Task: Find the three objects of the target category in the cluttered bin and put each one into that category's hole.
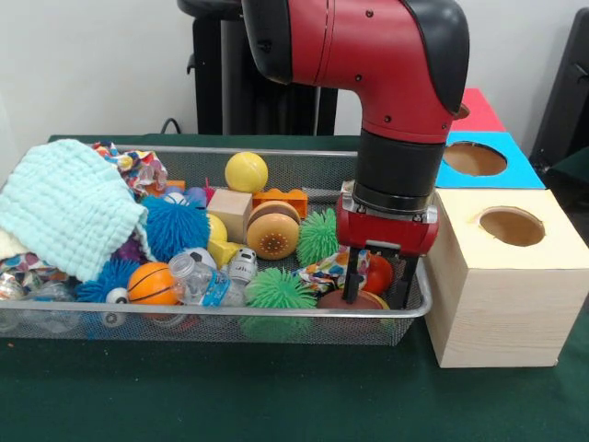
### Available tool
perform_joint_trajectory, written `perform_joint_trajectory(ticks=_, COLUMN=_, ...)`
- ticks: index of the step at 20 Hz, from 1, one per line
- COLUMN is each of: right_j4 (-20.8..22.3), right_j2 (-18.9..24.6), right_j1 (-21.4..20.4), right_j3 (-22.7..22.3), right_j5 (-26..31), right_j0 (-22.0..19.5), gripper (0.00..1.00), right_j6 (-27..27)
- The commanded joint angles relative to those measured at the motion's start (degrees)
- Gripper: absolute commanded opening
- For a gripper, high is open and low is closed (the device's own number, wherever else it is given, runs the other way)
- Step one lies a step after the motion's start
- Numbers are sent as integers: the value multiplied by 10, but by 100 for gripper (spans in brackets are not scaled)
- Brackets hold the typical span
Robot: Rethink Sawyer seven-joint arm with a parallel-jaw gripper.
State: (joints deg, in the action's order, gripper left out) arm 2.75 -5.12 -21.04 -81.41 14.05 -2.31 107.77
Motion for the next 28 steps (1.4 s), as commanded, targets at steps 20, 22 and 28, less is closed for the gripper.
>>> perform_joint_trajectory(ticks=20, right_j4=-6, right_j2=-90, right_j1=102, right_j3=27, right_j5=124, right_j0=38, gripper=100, right_j6=69)
perform_joint_trajectory(ticks=22, right_j4=-6, right_j2=-81, right_j1=103, right_j3=26, right_j5=120, right_j0=32, gripper=100, right_j6=62)
perform_joint_trajectory(ticks=28, right_j4=2, right_j2=-63, right_j1=106, right_j3=27, right_j5=112, right_j0=21, gripper=100, right_j6=42)
